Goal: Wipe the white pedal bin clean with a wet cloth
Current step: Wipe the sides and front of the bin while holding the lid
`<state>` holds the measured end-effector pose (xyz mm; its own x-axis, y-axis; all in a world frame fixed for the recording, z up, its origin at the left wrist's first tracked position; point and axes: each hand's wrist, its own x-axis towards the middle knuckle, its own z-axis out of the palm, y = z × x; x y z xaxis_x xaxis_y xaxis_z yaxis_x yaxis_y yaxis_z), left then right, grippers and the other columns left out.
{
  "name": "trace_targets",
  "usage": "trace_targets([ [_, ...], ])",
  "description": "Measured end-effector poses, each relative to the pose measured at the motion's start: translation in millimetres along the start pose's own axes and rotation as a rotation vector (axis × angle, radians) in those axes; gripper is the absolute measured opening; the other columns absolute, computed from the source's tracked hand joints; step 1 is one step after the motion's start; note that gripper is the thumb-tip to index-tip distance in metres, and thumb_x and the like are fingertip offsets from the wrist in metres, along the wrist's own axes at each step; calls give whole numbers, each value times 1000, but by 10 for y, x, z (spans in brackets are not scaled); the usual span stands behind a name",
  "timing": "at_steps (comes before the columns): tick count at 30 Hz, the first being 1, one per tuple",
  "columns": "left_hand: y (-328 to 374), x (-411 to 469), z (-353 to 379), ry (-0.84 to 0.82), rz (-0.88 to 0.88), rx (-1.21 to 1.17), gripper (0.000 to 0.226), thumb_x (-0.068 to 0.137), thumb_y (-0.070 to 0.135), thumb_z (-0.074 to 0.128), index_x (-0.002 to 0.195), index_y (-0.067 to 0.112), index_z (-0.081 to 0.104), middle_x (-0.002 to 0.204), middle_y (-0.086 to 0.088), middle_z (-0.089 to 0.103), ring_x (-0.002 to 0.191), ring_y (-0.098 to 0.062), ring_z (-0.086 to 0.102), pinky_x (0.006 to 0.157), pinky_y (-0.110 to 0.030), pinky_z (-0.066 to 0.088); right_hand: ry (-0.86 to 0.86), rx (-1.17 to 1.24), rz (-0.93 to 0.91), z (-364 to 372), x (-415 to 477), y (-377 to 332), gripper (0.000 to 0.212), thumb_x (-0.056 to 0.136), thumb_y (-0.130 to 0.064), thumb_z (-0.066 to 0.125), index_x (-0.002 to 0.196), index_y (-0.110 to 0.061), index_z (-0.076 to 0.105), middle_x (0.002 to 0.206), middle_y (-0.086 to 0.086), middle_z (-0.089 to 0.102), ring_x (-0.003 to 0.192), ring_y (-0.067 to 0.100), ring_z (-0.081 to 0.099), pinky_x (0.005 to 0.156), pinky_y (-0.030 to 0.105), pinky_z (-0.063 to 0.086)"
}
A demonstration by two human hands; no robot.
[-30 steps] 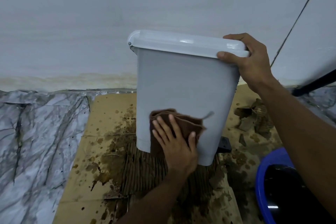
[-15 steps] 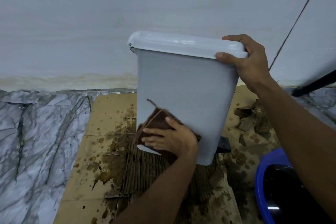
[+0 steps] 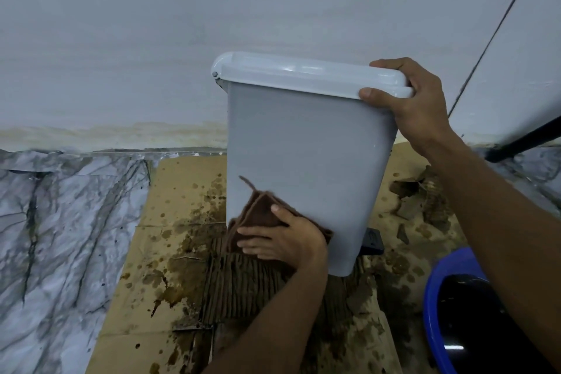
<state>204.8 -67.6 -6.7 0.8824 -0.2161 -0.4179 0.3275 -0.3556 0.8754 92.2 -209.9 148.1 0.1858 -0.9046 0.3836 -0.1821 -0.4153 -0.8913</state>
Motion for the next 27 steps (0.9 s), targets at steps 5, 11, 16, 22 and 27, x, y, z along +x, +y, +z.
trace_targets([
  [5, -60, 235, 35, 14, 694, 210, 84, 99, 57, 31, 161, 8, 4, 168, -19, -6, 156, -33, -10, 126, -46, -7, 0, -2, 2, 2, 13, -2, 49, 69, -39, 85, 114, -22, 71, 120, -7, 69, 108, 11, 65, 89, 33, 58],
  [11, -108, 445, -46, 149, 14, 8, 80, 105, 54, 32, 162, 9, -1, 169, -17, -5, 156, -32, -7, 125, -47, -4, 0, 2, -5, 0, 5, 8, 49, 71, -35, 86, 115, -18, 70, 121, -5, 69, 107, 12, 65, 86, 30, 58],
  [16, -305, -185, 59, -74, 527, 277, 87, 100, 59, 22, 158, 2, -11, 165, -25, -17, 153, -39, -18, 125, -55, 0, 5, -11, 2, 3, 20, 11, 44, 74, -33, 85, 114, -20, 70, 119, -9, 69, 104, 7, 65, 89, 34, 59],
  [22, 152, 448, -94, -297, 1671, 656, 76, 102, 57, 34, 161, 15, 11, 167, -21, 0, 156, -36, -5, 126, -52, -1, -2, -5, -2, -7, 14, 0, 51, 70, -38, 85, 114, -18, 70, 120, -8, 69, 109, 13, 65, 90, 40, 58],
  [27, 440, 929, -212, -145, 1744, 717, 79, 98, 59, 40, 160, 15, 16, 166, -20, 5, 156, -37, 1, 125, -55, 4, 3, -4, 3, -5, -2, 7, 47, 74, -31, 86, 115, -17, 70, 119, -8, 68, 106, 9, 65, 87, 32, 59],
])
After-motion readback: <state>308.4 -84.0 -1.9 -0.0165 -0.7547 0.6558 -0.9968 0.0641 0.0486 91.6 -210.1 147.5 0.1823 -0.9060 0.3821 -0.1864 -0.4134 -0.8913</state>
